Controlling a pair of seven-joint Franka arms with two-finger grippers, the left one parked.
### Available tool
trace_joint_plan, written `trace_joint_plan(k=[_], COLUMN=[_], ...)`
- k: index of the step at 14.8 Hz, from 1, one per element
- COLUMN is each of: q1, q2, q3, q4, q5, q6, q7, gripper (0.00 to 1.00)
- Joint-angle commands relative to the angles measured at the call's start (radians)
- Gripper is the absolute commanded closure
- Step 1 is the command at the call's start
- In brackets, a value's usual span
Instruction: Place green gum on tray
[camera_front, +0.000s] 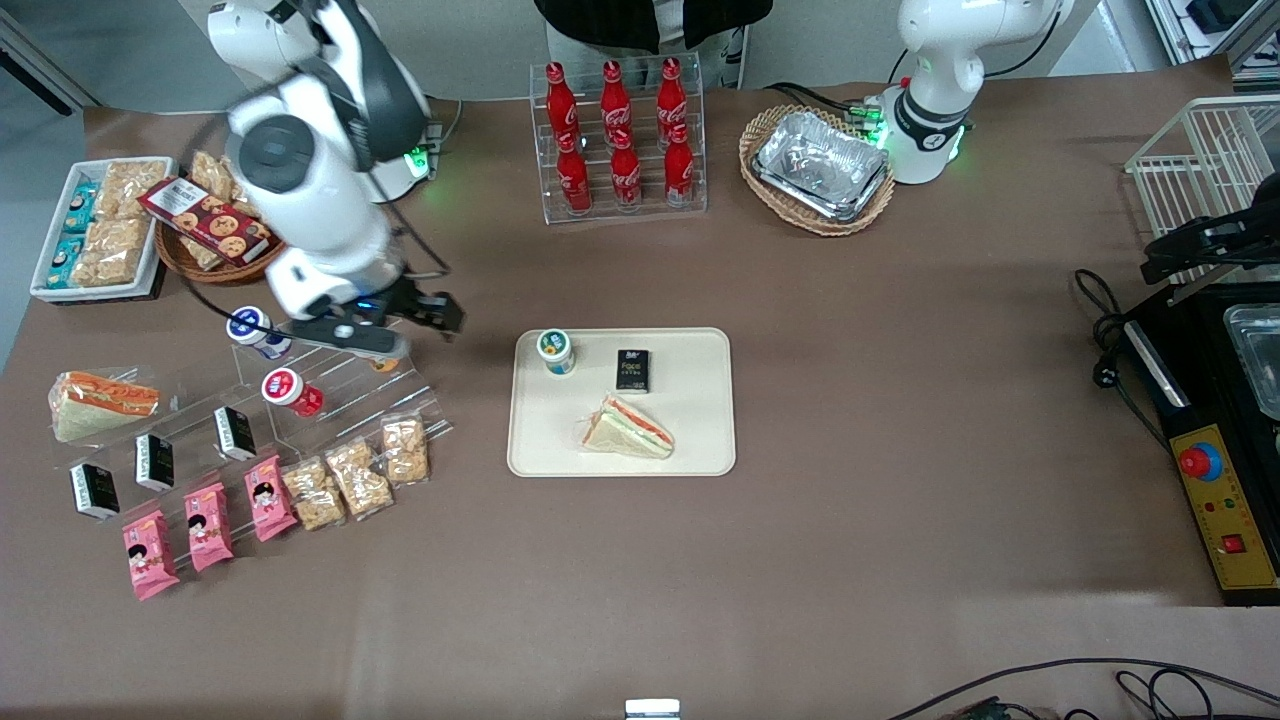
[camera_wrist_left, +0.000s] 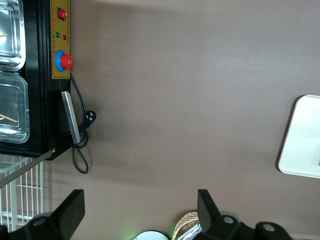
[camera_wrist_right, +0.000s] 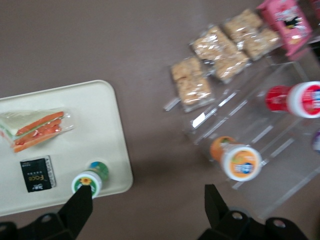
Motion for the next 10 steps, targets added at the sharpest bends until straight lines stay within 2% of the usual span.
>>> trace_joint_plan(k=[1,4,7,10], q1=[-0.032,-0.026,-0.022,-0.016], q2=[-0.019,-0.064,-0.087,-0.067], q3=[-0.068,-0.227,-0.378,-0.478], q4=[0.107,0.168,0.222,0.337], q5=[0.031,0.034,0.034,0.032], q6=[-0.172,-0.262,-0.29,-0.368], q7=[-0.162,-0.377,-0.561,-0.709], gripper=[0.0,0.0,0.0,0.0])
